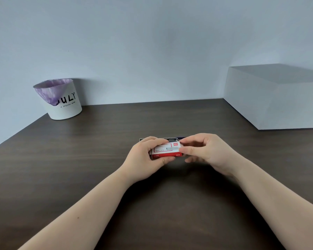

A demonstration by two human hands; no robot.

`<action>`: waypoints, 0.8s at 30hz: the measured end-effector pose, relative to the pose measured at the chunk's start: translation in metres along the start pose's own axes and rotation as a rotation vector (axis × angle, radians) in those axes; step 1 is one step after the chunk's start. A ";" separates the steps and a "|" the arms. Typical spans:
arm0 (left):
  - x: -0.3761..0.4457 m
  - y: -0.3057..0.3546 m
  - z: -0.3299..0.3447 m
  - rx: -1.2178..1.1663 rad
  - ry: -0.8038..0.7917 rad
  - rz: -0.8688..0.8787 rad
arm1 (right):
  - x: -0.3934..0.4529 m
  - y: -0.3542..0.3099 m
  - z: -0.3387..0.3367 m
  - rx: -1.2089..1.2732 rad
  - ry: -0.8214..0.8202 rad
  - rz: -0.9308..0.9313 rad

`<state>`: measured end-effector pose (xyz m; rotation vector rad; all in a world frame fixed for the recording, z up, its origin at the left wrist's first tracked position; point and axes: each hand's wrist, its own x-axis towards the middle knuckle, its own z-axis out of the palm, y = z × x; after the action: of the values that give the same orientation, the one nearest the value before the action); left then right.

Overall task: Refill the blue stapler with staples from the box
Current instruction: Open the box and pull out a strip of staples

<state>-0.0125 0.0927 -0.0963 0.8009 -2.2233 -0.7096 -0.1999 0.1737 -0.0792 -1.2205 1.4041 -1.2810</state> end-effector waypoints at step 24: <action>0.008 0.011 -0.031 -0.132 -0.058 -0.076 | 0.003 0.001 -0.009 0.282 -0.005 0.125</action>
<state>0.0015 0.0865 -0.0663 0.8114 -2.1808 -0.9175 -0.2097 0.1721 -0.0786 -0.9313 1.2273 -1.3354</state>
